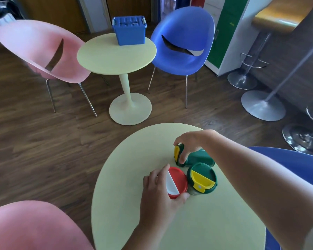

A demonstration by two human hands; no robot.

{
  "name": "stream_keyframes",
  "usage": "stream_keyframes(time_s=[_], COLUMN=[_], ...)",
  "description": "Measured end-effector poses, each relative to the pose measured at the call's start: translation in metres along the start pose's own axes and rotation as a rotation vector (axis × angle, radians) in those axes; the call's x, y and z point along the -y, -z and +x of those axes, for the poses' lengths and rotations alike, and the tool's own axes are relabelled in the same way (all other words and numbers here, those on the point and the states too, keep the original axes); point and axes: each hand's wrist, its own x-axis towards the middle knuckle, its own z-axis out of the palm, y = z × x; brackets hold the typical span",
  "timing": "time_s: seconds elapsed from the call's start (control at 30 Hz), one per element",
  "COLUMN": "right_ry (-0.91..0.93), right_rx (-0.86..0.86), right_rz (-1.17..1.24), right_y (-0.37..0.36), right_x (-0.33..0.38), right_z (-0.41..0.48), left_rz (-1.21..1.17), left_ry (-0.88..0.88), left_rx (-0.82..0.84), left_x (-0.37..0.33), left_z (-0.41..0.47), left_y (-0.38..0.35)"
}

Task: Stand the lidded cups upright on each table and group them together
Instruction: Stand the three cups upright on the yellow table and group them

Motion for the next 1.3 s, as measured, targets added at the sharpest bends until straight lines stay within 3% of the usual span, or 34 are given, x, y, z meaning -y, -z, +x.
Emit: stream_keyframes(time_s=[0.17, 0.47, 0.9, 1.03, 1.2, 1.3], right_ry=[0.032, 0.178, 0.251, 0.216, 0.240, 0.265], right_rx=[-0.086, -0.461, -0.460, -0.383, -0.463, -0.411], right_rz=[0.053, 0.375, 0.380, 0.646, 0.527, 0.445], right_y=[-0.002, 0.014, -0.021, -0.010, -0.005, -0.007], right_x=[-0.007, -0.028, -0.038, -0.038, -0.032, -0.031], right_z=[-0.009, -0.030, -0.029, -0.029, -0.028, -0.034], left_rz=[0.010, 0.017, -0.004, -0.016, -0.035, -0.031], left_ry=[-0.001, 0.000, -0.009, -0.020, -0.030, -0.026], left_rx=[0.021, 0.039, 0.064, 0.114, 0.102, 0.093], left_x=[-0.003, -0.004, -0.007, -0.005, 0.004, 0.005], left_z=[0.001, 0.002, 0.002, 0.000, -0.005, -0.002], left_y=[0.003, 0.005, 0.007, 0.012, 0.012, 0.012])
